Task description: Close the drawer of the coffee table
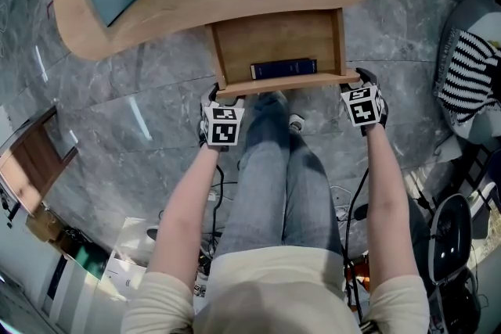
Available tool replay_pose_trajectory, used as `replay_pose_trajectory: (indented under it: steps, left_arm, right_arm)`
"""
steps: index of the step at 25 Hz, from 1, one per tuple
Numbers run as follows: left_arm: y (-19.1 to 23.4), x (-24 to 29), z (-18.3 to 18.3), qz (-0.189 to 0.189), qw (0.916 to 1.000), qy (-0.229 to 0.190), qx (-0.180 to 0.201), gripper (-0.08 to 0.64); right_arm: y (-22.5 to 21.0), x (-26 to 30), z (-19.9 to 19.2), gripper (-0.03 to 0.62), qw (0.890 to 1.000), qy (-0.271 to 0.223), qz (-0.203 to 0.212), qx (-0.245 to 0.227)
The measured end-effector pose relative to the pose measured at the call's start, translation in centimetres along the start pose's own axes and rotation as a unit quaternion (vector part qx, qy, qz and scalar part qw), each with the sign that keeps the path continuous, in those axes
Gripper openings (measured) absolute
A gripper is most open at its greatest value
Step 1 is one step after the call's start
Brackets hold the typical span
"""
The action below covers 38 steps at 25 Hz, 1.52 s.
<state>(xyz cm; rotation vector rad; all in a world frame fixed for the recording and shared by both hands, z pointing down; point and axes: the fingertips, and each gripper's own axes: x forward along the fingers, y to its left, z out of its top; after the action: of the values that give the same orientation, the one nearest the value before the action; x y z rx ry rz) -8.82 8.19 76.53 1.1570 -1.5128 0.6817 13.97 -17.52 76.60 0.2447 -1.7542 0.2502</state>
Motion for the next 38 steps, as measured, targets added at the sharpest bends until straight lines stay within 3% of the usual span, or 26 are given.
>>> replay_pose_trajectory:
  steps: [38]
  left_arm:
    - [3.8,1.7,7.6,0.023,0.999,-0.034,0.019,0.291]
  right_arm:
    - [-3.6,1.8,7.7,0.224,0.999,-0.028,-0.016,-0.007]
